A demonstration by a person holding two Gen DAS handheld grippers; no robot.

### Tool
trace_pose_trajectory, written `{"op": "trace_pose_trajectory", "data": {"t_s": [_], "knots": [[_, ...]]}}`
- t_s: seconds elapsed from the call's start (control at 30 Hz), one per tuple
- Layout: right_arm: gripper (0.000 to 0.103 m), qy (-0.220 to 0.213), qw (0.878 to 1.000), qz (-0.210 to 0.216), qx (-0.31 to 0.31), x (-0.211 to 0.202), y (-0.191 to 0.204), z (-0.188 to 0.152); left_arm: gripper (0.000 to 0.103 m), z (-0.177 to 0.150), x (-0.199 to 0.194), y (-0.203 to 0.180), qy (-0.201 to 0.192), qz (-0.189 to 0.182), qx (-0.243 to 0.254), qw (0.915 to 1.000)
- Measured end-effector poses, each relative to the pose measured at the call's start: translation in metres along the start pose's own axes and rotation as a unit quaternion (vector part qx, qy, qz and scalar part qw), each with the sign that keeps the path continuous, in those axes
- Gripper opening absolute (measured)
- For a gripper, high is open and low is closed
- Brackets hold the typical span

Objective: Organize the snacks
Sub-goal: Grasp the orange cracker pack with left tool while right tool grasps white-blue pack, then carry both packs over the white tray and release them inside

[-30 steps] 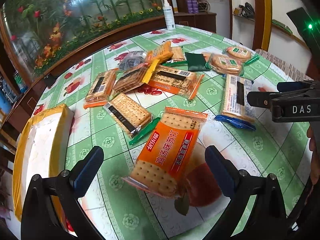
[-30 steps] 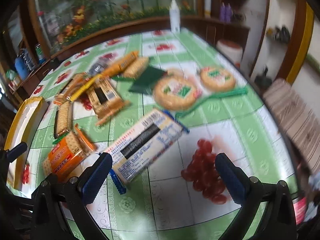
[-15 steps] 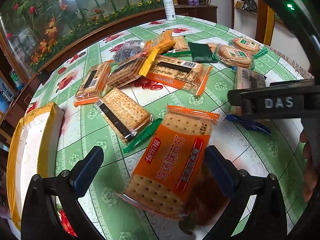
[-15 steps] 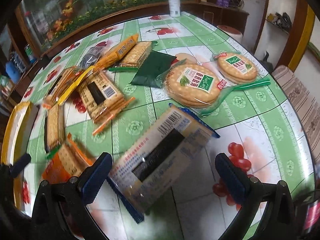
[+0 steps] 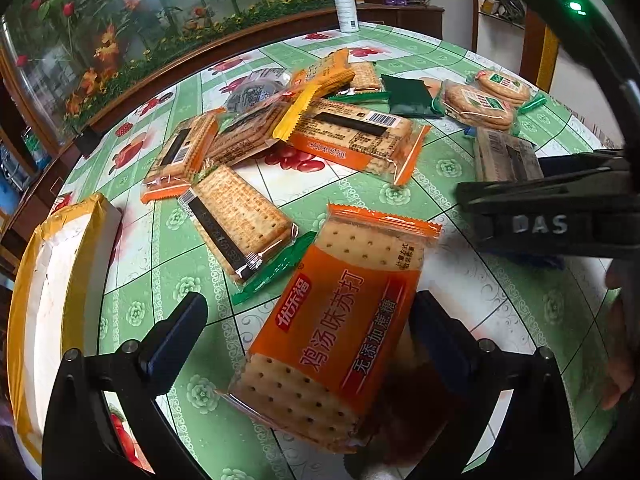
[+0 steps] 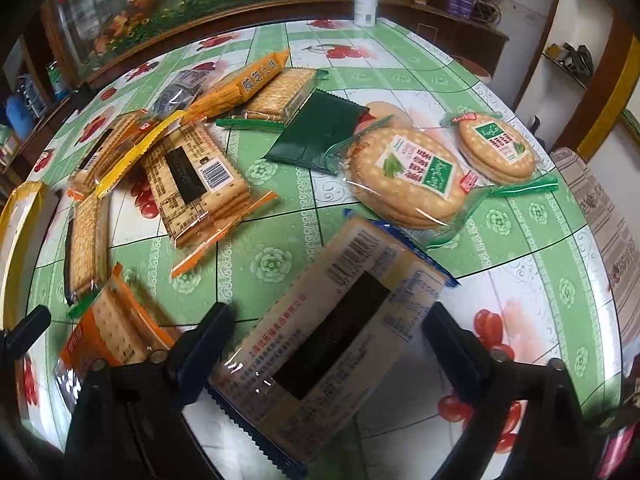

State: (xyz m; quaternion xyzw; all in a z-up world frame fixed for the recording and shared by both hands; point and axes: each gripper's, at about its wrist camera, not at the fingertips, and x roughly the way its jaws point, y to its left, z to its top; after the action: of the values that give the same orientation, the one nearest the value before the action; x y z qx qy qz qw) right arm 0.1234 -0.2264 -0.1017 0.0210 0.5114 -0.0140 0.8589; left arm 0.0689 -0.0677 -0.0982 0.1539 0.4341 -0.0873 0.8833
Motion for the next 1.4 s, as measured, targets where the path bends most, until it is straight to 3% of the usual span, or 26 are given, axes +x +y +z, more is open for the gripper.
{"op": "trace_pose_trajectory", "data": {"t_s": [0.1, 0.17, 0.23, 0.3, 0.43, 1.0, 1.17, 1.4], "knots": [[0.075, -0.001, 1.0, 0.008, -0.008, -0.005, -0.007, -0.004, 0.099, -0.001, 0.0, 0.001, -0.002, -0.002, -0.011, 0.9999], [0.071, -0.004, 1.0, 0.011, -0.011, -0.008, -0.009, -0.007, 0.093, -0.001, -0.001, 0.001, -0.002, -0.01, -0.017, 0.9998], [0.068, -0.007, 1.0, 0.013, -0.015, -0.01, -0.01, -0.01, 0.077, -0.002, -0.004, -0.001, -0.003, -0.015, -0.021, 0.9997], [0.064, -0.01, 1.0, 0.017, -0.016, -0.014, -0.012, -0.015, 0.068, -0.002, -0.006, -0.003, -0.005, -0.007, -0.024, 0.9997], [0.061, -0.014, 0.999, 0.026, -0.024, -0.021, -0.014, -0.022, 0.062, -0.004, -0.01, -0.002, -0.009, 0.001, -0.039, 0.9992], [0.06, -0.095, 0.991, 0.077, -0.06, -0.096, -0.004, -0.043, 0.057, -0.012, -0.075, 0.03, -0.091, 0.036, -0.111, 0.9891], [0.06, -0.126, 0.981, 0.106, -0.098, -0.122, 0.03, -0.04, 0.057, -0.021, -0.092, 0.06, -0.102, 0.066, -0.142, 0.9824], [0.059, -0.134, 0.966, 0.153, -0.157, -0.133, 0.101, -0.034, 0.058, -0.05, -0.11, 0.127, -0.107, 0.118, -0.208, 0.9651]]}}
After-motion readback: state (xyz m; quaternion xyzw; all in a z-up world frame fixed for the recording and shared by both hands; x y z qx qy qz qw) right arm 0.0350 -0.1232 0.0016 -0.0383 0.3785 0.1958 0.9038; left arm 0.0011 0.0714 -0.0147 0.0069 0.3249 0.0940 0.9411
